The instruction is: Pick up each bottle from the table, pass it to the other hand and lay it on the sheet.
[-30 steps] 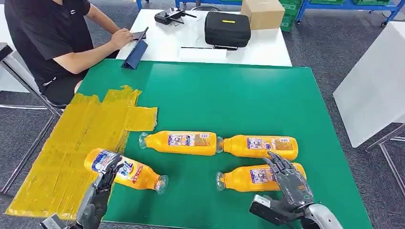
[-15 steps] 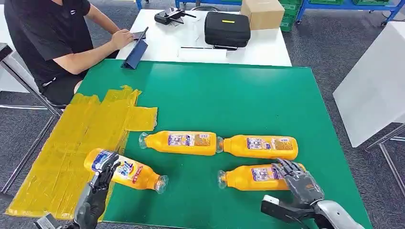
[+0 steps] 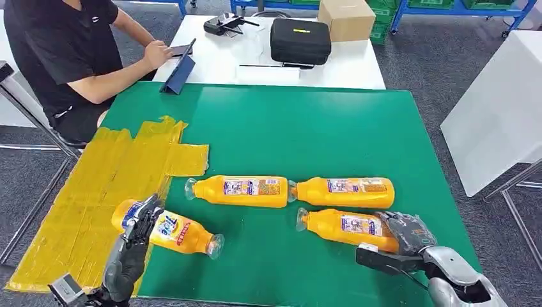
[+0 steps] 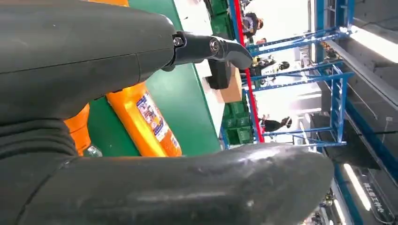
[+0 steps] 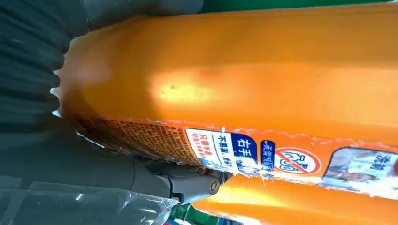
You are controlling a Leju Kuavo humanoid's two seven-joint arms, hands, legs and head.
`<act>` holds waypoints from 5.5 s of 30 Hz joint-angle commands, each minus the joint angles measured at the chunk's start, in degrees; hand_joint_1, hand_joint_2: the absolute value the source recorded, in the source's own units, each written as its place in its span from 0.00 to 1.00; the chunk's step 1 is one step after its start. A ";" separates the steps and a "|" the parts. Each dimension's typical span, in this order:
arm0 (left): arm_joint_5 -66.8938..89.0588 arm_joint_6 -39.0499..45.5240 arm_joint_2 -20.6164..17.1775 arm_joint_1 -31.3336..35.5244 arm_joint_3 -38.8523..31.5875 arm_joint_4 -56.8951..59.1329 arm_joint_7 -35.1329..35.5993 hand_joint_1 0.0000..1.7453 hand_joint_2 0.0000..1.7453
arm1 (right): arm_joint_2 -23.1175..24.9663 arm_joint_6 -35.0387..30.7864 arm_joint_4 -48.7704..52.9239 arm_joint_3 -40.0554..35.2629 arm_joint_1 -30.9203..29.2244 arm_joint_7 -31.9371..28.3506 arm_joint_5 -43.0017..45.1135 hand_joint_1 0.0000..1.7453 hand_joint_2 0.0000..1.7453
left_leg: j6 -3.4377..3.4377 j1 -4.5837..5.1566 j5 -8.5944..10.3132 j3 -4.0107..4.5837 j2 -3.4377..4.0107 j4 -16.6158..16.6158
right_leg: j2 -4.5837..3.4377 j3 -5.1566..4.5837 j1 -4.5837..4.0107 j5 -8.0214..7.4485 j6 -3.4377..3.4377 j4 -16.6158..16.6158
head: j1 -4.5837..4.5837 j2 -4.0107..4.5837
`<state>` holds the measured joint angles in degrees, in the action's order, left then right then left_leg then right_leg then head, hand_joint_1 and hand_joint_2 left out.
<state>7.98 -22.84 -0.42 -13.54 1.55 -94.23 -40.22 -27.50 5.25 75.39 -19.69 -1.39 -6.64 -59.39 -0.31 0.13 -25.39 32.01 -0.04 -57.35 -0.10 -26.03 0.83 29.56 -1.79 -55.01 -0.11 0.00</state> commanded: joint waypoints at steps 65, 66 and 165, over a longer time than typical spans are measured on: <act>-22.43 -2.65 14.24 -0.13 9.73 7.42 12.95 0.04 1.00 | 37.34 -11.77 -4.53 -35.45 0.12 -7.44 8.93 1.00 1.00 | -0.02 -0.36 0.35 0.92 -0.07 0.09 | 0.12 -0.78 -0.33 -0.36 0.22 0.16 | 0.07 0.00; -22.67 -2.93 14.48 0.03 9.48 7.60 12.73 0.94 1.00 | 37.23 -11.95 -4.58 -35.12 0.09 -7.48 9.32 1.00 1.00 | -0.02 -0.35 0.37 0.90 -0.14 0.12 | 0.19 -0.74 -0.32 -0.36 0.23 0.19 | 0.02 0.00; 70.73 60.29 0.71 36.98 -8.62 54.65 26.16 1.00 1.00 | 39.17 -15.94 -43.23 -8.62 -32.78 -0.31 5.96 0.00 1.00 | -0.04 -0.29 0.88 1.42 -0.28 -0.07 | 0.25 -0.75 -0.22 -0.65 0.14 -0.21 | 0.00 0.00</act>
<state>83.94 40.02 1.66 17.63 -13.38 -51.79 -6.81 11.52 -10.51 40.39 -28.44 -29.23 -6.76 -52.59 -0.36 -0.17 -24.56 33.41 -0.18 -57.43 0.00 -26.79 0.60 28.91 -1.67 -55.21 -0.11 0.00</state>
